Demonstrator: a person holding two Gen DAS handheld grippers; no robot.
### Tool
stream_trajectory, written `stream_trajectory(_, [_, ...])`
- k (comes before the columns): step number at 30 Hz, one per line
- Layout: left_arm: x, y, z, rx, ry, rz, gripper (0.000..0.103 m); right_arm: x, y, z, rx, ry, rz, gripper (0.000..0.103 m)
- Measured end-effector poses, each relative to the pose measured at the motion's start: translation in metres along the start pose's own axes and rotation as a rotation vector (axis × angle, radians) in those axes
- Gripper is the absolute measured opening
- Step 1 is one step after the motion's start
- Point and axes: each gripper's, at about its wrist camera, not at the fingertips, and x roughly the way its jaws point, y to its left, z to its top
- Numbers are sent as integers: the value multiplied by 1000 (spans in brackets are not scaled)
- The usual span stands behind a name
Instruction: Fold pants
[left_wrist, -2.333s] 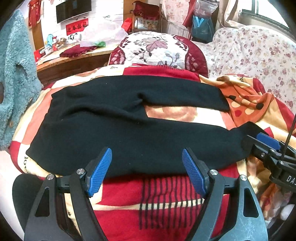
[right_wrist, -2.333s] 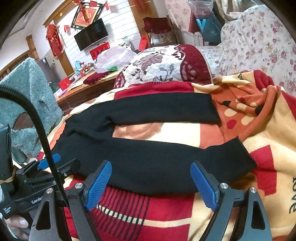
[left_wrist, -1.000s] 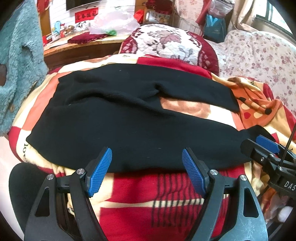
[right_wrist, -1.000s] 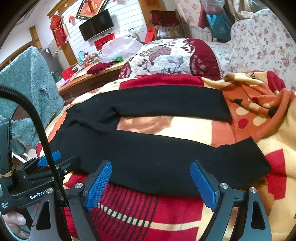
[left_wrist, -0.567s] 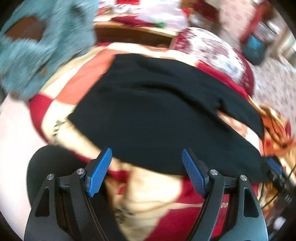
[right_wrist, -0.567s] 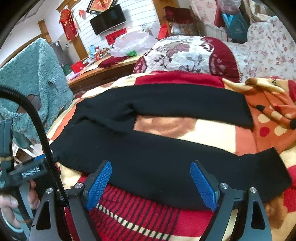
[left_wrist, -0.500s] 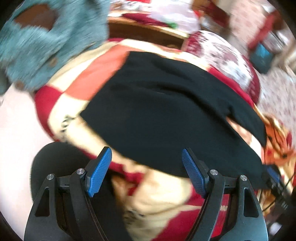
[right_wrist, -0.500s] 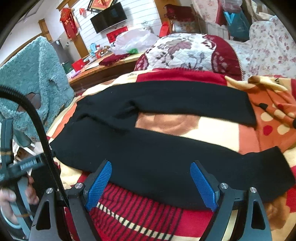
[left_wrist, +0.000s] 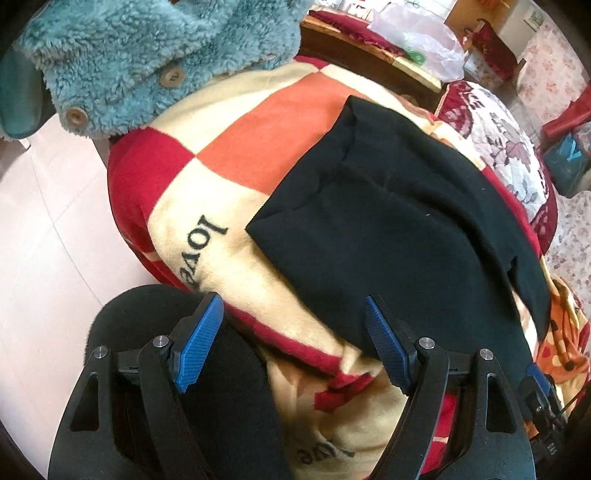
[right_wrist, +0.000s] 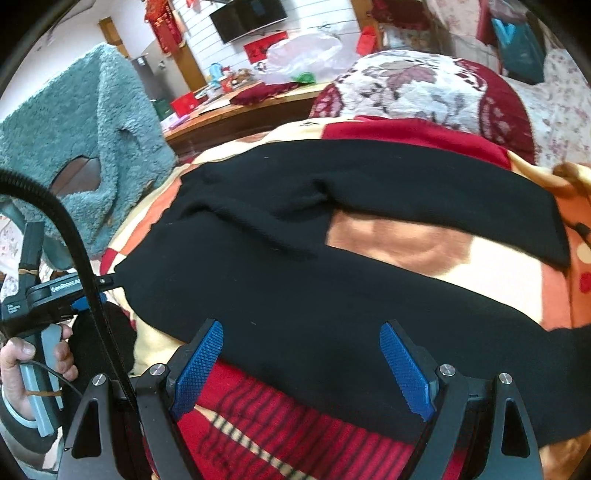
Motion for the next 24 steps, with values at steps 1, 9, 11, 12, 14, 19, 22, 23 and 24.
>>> stream_trajectory(1, [2, 3, 1, -9, 9, -3, 79, 3, 2, 1, -8, 3, 4, 86])
stream_trajectory(9, [14, 3, 8, -23, 35, -20, 79, 25, 20, 35, -57, 5, 85, 86])
stream_trajectory(11, [19, 0, 9, -19, 50, -24, 79, 30, 25, 51, -75, -9, 100, 86])
stream_trajectory(12, [20, -2, 10, -16, 53, -17, 79, 33, 28, 58, -82, -15, 103, 86])
stream_trajectory(14, [20, -4, 10, -7, 43, 5, 79, 37, 32, 72, -92, -26, 112, 86])
stream_trajectory(19, [18, -5, 10, -1, 20, 3, 70, 44, 43, 90, -114, -39, 139, 86])
stream_trajectory(22, [16, -11, 12, 43, 9, -7, 48, 50, 49, 94, -129, -32, 151, 86])
stream_trajectory(23, [18, -14, 12, 56, 12, -8, 46, 52, 51, 96, -136, -28, 154, 86])
stream_trajectory(24, [19, -16, 12, 66, 11, -6, 44, 54, 53, 97, -141, -27, 158, 86])
